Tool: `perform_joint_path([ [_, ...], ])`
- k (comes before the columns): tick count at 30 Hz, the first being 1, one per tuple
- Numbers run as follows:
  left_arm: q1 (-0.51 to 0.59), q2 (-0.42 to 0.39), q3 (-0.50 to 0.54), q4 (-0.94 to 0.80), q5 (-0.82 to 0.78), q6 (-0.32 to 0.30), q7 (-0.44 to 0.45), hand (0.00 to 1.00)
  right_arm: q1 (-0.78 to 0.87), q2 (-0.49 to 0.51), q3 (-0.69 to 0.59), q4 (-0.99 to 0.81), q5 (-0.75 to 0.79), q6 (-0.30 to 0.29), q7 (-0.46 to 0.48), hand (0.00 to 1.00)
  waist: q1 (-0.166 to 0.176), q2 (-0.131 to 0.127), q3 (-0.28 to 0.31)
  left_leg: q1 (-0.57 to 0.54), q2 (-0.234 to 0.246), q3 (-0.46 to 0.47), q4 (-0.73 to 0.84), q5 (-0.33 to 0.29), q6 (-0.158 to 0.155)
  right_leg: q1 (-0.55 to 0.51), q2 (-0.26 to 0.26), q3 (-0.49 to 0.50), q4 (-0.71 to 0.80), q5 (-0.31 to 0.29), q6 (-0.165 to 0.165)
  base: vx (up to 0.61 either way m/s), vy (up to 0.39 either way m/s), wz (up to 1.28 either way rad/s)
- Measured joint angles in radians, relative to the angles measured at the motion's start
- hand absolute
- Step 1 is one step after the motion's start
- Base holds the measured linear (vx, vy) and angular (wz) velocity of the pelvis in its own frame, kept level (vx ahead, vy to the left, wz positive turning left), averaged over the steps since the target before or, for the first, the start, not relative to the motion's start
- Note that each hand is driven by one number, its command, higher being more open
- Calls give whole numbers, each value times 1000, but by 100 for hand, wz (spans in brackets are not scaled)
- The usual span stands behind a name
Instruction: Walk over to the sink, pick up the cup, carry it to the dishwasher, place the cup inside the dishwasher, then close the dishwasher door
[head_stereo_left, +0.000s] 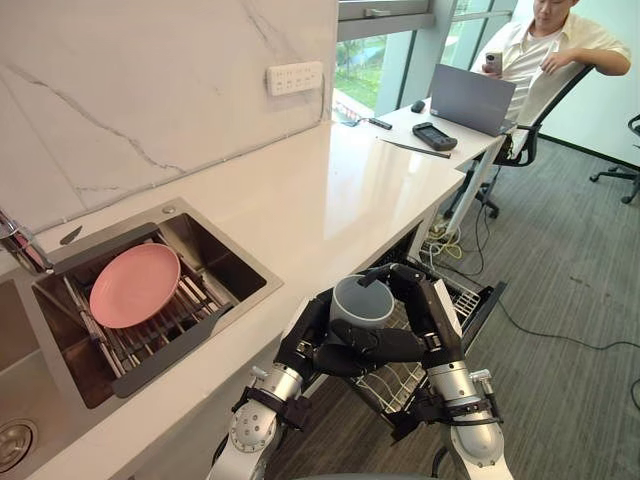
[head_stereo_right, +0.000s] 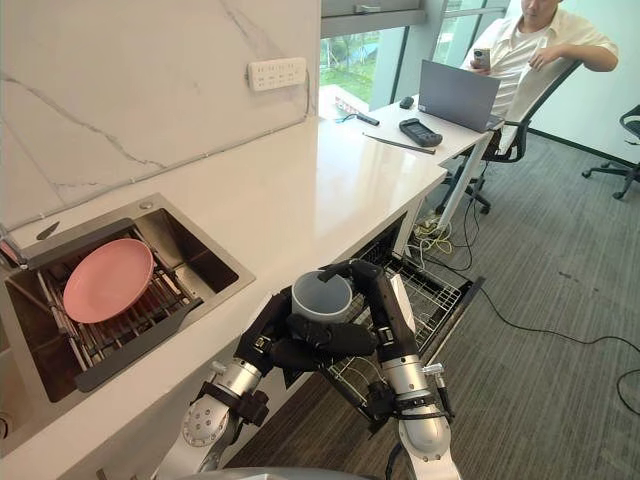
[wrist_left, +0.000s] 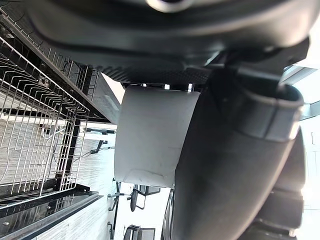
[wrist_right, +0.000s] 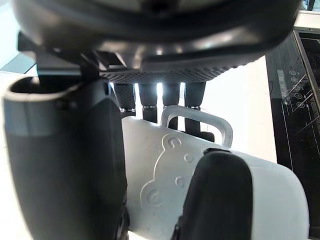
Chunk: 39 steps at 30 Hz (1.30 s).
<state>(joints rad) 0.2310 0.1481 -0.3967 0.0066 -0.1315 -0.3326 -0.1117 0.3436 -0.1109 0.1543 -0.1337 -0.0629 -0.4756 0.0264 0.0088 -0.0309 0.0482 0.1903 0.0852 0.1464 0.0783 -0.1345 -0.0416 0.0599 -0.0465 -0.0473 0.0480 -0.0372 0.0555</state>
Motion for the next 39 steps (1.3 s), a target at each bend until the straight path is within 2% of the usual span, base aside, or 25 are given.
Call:
perform_joint_path([
  [15,-1,-13,26,0,-13,-1,-24,100,4,17,-21,-22,-59,0,-6,0,-3,4,2,5,4,1,0,0,0,0,5,12,-2,0,-1,-1,0,-2],
  [19,1,-14,31,0,-46,-1,-40,100,4,22,-45,-26,-60,0,-38,0,-3,8,4,5,3,1,0,0,0,0,5,11,-2,-4,0,0,0,0],
  [20,6,-15,43,-1,-61,-2,-40,100,4,28,-65,-27,-60,1,-58,0,-3,8,4,5,3,1,0,0,0,0,5,11,-2,-5,-1,0,0,0],
  [22,26,-46,146,-3,-128,-7,-25,100,5,66,-210,-27,-54,14,-142,0,0,8,4,5,3,1,0,0,0,0,5,11,-3,-6,-3,0,0,0],
  [23,35,-47,204,-4,-160,-16,-2,100,6,72,-289,-27,-37,23,-191,0,-1,8,4,5,3,1,0,0,0,1,5,11,-4,-6,-3,0,0,0],
  [26,64,-23,304,-4,-228,-31,24,100,29,61,-401,-29,15,32,-259,0,-8,13,-1,5,5,2,0,0,0,7,8,14,-21,7,-10,4,0,-3],
  [29,81,-24,305,-10,-264,-33,20,100,47,49,-402,-36,27,35,-262,0,-10,18,-4,5,7,4,0,0,0,13,13,24,-44,23,-8,12,-2,-11],
  [34,82,-35,260,-13,-282,-33,-38,100,58,42,-360,-37,25,35,-221,0,-11,18,-4,5,16,6,0,-2,2,32,25,35,-91,61,-12,-16,-13,-8],
  [39,82,-29,262,-13,-302,-31,-91,100,62,36,-363,-37,27,39,-188,0,-10,18,-4,3,24,3,7,-16,0,32,32,41,-104,64,-8,-56,-3,-5],
])
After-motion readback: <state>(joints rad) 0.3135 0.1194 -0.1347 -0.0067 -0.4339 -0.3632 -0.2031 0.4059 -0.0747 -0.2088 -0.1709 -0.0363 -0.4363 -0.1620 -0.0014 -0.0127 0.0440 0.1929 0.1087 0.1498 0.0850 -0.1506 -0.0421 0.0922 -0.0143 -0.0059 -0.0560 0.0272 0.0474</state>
